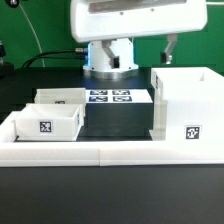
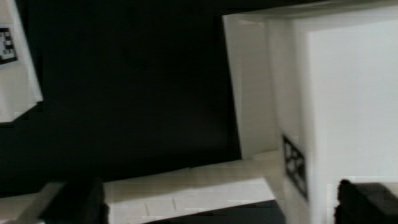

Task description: Assemble drawer

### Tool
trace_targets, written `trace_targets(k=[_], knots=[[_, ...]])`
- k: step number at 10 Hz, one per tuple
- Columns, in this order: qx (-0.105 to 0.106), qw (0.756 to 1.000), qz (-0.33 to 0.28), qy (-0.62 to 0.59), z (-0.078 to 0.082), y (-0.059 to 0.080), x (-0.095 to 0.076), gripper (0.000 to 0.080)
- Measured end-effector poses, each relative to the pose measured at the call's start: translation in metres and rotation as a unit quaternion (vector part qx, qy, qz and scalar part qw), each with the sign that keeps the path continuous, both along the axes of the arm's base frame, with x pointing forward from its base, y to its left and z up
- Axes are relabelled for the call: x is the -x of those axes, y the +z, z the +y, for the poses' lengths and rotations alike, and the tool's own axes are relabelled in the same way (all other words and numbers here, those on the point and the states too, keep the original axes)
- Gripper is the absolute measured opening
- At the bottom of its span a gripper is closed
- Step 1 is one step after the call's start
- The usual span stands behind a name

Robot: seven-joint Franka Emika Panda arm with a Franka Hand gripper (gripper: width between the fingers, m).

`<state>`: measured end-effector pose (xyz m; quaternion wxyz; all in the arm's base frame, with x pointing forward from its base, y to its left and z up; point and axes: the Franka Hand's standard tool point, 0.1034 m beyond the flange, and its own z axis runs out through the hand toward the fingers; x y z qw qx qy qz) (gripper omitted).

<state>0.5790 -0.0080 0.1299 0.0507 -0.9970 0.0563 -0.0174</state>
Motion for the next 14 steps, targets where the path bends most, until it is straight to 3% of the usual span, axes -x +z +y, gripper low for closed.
trace_targets(k=[1,3,6,11,14], knots=[[-0.003,1.000,0.000,-0.005,-0.019,-0.003,0.002,0.0649],[-0.003,1.000,0.001,-0.007,-0.009,-0.003,0.002,0.0649],[-0.002,1.000,0.004,-0.008,-0.013,-0.005,0.004,0.0649],[0.018,1.000,0.015,-0.007,-0.062,-0.052,0.035,0.0649],[0.023,1.000,0.020,-0.008,-0.070,-0.068,0.040,0.0649]])
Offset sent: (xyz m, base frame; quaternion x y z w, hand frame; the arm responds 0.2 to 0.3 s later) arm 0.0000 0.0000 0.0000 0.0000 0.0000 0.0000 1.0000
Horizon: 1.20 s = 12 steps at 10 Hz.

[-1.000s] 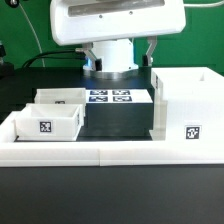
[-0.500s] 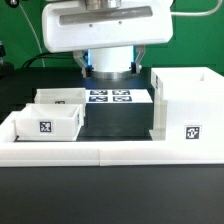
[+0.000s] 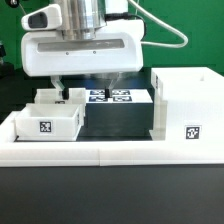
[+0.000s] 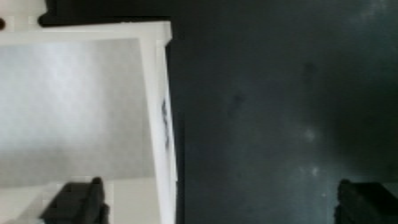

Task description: Assemble drawer

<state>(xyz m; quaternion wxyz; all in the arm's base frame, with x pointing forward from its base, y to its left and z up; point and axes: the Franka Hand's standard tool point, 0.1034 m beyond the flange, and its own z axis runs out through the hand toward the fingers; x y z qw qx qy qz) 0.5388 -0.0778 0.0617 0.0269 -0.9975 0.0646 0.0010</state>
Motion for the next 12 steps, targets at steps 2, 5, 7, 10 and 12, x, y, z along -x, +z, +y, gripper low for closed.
trace_targets(k=[2,5,7,10,12], knots=[[0.000,1.000,0.001,0.000,0.000,-0.002,0.000,0.0649],[0.000,1.000,0.001,0.000,0.000,-0.002,0.001,0.0649],[0.003,1.000,0.004,0.010,-0.007,-0.011,0.005,0.0649],[0.014,1.000,0.000,0.021,-0.014,-0.032,0.016,0.0649],[0.019,1.000,0.001,0.025,-0.016,-0.043,0.021,0.0649]])
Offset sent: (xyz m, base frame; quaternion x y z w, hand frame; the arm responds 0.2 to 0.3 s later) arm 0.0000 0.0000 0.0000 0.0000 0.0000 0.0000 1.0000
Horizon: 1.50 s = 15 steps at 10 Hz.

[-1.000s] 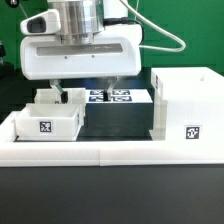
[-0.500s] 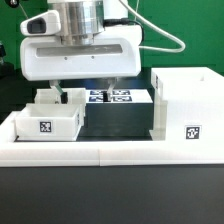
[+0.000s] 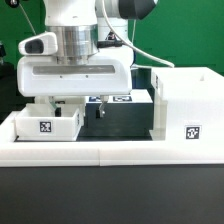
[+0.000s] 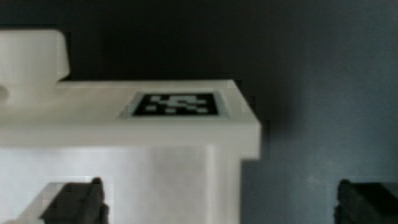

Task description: Assemble drawer

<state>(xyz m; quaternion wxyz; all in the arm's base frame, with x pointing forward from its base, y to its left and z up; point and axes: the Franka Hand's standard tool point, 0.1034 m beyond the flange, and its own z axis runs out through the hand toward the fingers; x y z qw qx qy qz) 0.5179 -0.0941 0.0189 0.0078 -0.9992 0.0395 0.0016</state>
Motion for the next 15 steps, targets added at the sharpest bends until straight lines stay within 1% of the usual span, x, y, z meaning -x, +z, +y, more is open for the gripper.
trace_targets(k=[1,3,6,7,8,9,10,11,12,13,15], knots=[[0.001,1.000,0.004,0.000,-0.0003,-0.0051,0.0030,0.0649],[0.004,1.000,0.001,0.001,0.0003,-0.0101,0.0057,0.0649],[0.004,1.000,0.002,0.001,-0.0003,-0.0114,0.0063,0.0649],[0.004,1.000,0.002,0.001,-0.0003,-0.0114,0.0063,0.0552],[0.004,1.000,0.002,0.001,-0.0003,-0.0114,0.0062,0.0552],[0.004,1.000,0.002,0.001,-0.0003,-0.0114,0.0062,0.0352],[0.004,1.000,0.002,0.001,-0.0003,-0.0114,0.0063,0.0216],[0.004,1.000,0.002,0.001,-0.0003,-0.0114,0.0063,0.0216],[0.004,1.000,0.002,0.001,-0.0003,-0.0114,0.0062,0.0063],[0.004,1.000,0.002,0.001,-0.0003,-0.0114,0.0062,0.0041],[0.004,1.000,0.002,0.001,-0.0003,-0.0114,0.0062,0.0041]])
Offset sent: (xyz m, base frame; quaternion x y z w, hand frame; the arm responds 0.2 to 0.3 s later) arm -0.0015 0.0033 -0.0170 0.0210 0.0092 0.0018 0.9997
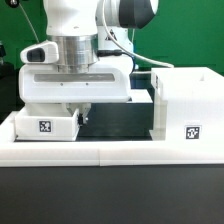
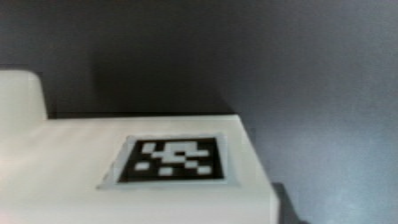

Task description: Assemble drawer

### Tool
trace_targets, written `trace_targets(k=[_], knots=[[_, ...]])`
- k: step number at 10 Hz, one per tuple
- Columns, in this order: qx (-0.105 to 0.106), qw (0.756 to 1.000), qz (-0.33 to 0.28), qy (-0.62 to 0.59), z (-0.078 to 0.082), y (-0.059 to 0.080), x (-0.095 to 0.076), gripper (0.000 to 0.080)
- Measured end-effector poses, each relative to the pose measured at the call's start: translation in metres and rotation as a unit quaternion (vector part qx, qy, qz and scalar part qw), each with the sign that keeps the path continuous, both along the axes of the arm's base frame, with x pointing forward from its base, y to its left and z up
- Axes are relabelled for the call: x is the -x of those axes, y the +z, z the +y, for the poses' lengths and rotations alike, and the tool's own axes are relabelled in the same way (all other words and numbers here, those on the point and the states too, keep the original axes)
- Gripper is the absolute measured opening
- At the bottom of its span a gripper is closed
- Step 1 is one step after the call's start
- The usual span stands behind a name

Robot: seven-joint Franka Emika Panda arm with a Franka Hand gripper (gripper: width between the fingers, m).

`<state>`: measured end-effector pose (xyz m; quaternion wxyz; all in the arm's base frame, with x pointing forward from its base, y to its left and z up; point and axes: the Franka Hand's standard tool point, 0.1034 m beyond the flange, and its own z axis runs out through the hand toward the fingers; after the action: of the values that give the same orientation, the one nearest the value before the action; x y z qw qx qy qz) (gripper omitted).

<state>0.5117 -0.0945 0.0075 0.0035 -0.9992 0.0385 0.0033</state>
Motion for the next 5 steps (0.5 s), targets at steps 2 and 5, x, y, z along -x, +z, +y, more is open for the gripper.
trace_targets(k=[2,5], knots=[[0.000,1.000,0.000,0.000,0.000,0.000,0.000,0.0041],[0.004,1.000,0.001,0.028,0.010,0.006,-0.004,0.0042]])
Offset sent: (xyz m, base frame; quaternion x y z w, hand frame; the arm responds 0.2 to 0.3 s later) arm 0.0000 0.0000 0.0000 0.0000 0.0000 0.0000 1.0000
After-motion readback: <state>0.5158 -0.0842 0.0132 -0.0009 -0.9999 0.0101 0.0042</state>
